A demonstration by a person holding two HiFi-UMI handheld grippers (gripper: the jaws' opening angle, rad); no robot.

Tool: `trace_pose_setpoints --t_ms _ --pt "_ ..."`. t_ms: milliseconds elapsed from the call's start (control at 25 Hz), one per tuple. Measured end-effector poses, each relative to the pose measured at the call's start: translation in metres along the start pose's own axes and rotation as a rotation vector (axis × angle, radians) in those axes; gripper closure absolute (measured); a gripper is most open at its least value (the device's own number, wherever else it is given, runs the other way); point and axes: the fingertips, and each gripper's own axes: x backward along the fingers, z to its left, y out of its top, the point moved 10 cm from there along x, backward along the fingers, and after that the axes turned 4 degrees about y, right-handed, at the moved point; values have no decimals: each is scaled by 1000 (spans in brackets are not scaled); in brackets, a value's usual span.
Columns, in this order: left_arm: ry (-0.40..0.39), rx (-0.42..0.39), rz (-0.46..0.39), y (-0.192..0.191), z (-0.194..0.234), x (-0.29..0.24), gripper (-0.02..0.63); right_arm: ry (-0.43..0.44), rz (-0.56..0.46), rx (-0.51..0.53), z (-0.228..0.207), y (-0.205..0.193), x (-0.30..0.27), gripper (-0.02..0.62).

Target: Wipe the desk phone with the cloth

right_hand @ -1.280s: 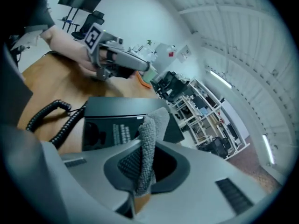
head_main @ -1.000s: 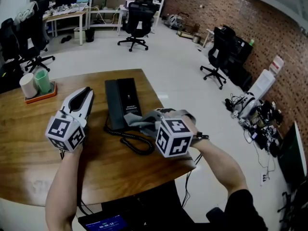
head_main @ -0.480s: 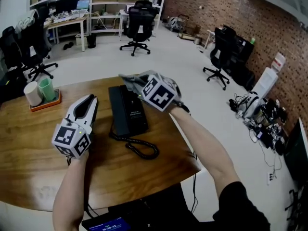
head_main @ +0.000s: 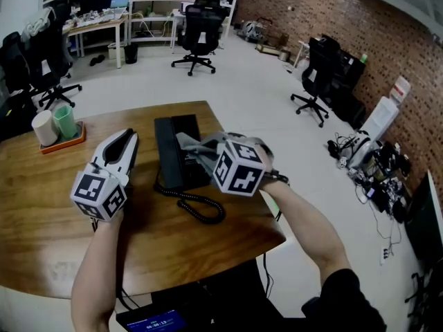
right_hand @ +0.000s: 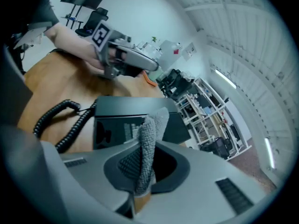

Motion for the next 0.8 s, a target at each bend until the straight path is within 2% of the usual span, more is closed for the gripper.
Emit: trace_pose_setpoints --t_ms 200,320,400,520,600,680,800 --pt "9 0 3 -2 4 2 572 75 -17 63 59 -3 20 569" --pt "-3 8 17 -5 5 2 572 107 -78 25 77 -7 37 569" --pt "-27 -11 46 -6 1 2 572 84 -183 -61 82 -10 59 569" --pt "-75 -27 62 4 -10 4 572 8 -401 -217 89 -14 104 569" --pt "-111 -7 60 19 -22 8 572 -42 -566 -304 94 -20 136 569" --pt "-141 -20 81 38 -39 13 572 -85 -724 -386 99 -28 165 569" --pt "-220 -51 85 73 -78 23 572 -116 -898 -533 109 -40 200 569"
